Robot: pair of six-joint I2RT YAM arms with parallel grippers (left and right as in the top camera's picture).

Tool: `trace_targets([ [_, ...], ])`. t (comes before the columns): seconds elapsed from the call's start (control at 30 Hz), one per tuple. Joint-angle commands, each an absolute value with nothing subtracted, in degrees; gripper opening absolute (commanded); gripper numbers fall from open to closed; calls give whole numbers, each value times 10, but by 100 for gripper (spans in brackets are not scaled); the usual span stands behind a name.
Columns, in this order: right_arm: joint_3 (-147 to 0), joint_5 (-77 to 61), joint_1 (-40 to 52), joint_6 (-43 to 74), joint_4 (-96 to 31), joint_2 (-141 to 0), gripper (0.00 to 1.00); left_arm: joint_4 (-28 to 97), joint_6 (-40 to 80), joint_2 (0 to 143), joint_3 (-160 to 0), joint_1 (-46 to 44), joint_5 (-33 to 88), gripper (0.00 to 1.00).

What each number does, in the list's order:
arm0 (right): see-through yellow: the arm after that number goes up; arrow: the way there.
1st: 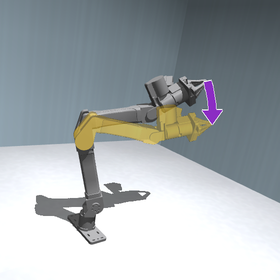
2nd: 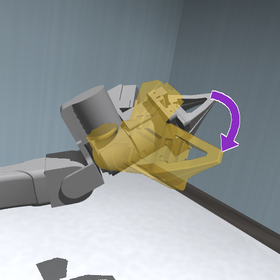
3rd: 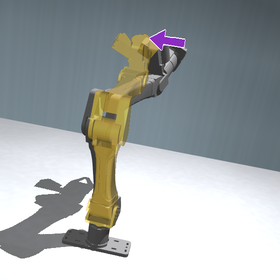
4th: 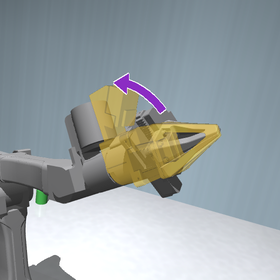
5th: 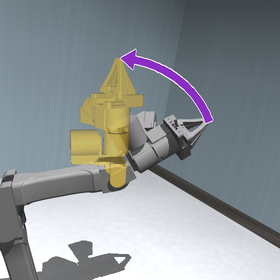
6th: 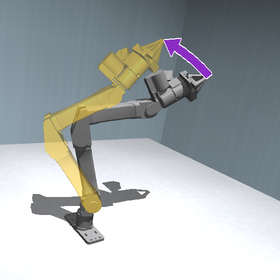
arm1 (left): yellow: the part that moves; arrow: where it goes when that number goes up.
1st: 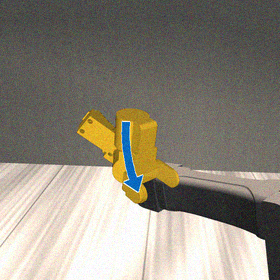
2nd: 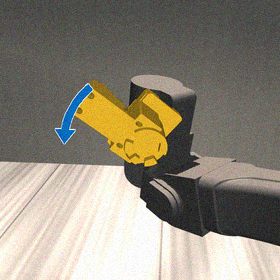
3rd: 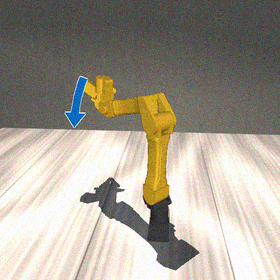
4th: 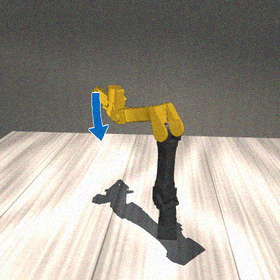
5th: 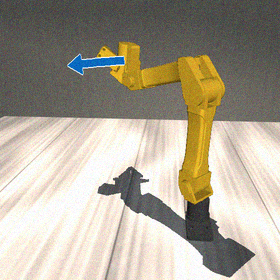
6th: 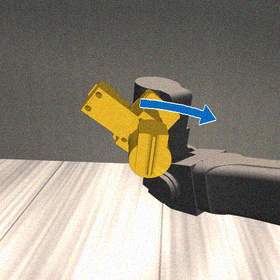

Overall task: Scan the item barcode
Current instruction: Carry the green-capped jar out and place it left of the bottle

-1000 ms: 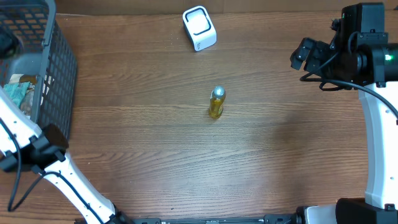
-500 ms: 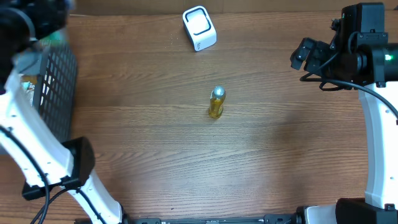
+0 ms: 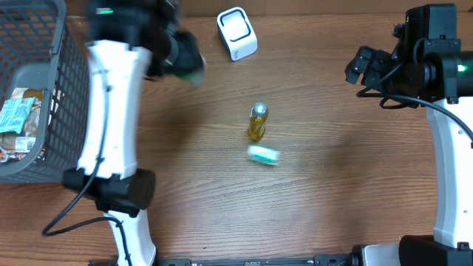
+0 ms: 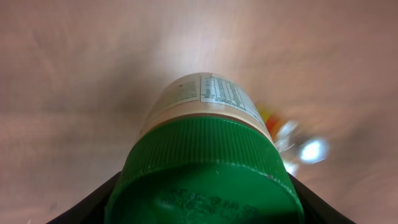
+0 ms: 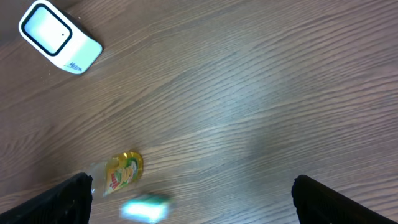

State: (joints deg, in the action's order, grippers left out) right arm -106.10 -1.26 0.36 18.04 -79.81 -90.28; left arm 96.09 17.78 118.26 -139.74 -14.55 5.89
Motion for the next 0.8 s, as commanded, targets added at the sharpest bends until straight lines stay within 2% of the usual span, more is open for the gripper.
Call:
trace_targets([
  [0.0, -1060, -13, 3, 184, -798, -898, 100, 944, 197, 1181, -1314, -176, -17, 21],
  [0.17, -1060, -13, 3, 184, -799, -898, 100, 874, 209, 1181, -1198, -210, -19, 22],
  [0.23, -1060, -13, 3, 184, -799, -898, 100, 836, 227, 1181, -1159, -217, -19, 26],
  [0.27, -1060, -14, 3, 184, -799, -898, 100, 818, 239, 1181, -1142, -219, -19, 31],
  [0.4, -1060, -14, 3, 184, -801, -898, 100, 769, 306, 1181, -1084, -226, -16, 34],
  [0.6, -1060, -13, 3, 185, -801, -898, 100, 741, 326, 1181, -1036, -229, -17, 41],
  [0.77, -1060, -14, 3, 185, -801, -898, 100, 734, 333, 1181, -1028, -229, -57, 41],
])
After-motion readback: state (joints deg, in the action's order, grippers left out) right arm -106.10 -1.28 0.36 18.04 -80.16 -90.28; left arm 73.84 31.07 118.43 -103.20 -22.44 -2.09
